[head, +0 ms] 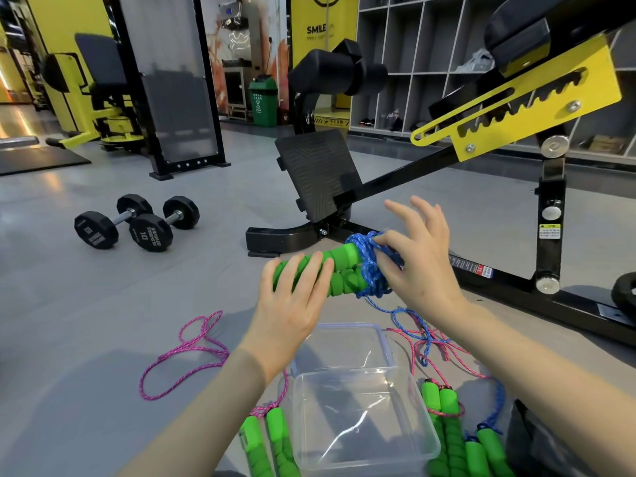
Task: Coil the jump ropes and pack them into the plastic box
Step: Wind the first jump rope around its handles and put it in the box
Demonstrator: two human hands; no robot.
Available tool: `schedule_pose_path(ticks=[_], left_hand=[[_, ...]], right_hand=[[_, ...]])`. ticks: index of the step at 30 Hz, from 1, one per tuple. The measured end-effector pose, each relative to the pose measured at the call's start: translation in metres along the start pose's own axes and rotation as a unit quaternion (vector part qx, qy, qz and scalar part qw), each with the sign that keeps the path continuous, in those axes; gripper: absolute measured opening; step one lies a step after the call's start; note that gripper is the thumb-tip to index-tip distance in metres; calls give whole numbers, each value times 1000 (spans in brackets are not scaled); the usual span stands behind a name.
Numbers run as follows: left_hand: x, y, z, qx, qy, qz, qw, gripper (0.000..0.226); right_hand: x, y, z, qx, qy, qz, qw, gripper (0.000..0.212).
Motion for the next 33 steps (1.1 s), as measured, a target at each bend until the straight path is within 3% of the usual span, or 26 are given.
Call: schedule_pose_path(ticks=[3, 6, 12, 23, 25, 29, 33], left_hand=[[-5, 1, 0, -9, 16, -6, 1000, 46], [-5, -1, 0, -18, 32, -5, 999, 46], [-5, -1, 3, -27, 21, -4, 999, 48], [-2, -1, 2, -21, 14, 5, 1000, 48], [-6, -1, 5, -26, 8, 5, 1000, 50], [-7, -2, 11, -14, -9, 15, 1000, 50], [1, -1, 4, -2, -6, 32, 999, 46]], right_hand=[[-4, 1, 2, -8, 108, 92, 990, 23], [-4, 2, 6, -39, 162, 122, 978, 32], [19, 5, -3, -143, 132, 25, 980, 37], [24, 16, -35, -181, 245, 102, 947, 34], [26, 19, -40, -211, 216, 62, 951, 35], [31, 28, -50, -284, 30, -104, 953, 21], [37, 18, -45, -267, -103, -141, 948, 6]])
Point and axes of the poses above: each hand's wrist, its own z-axis away from the middle knuckle, its own y-axis out of the back of the hand, x = y × z, the point moved 5 cm from there along -z, towards the middle knuckle, and after that the axes turned 4 degrees about x, right-handed, at the moved point
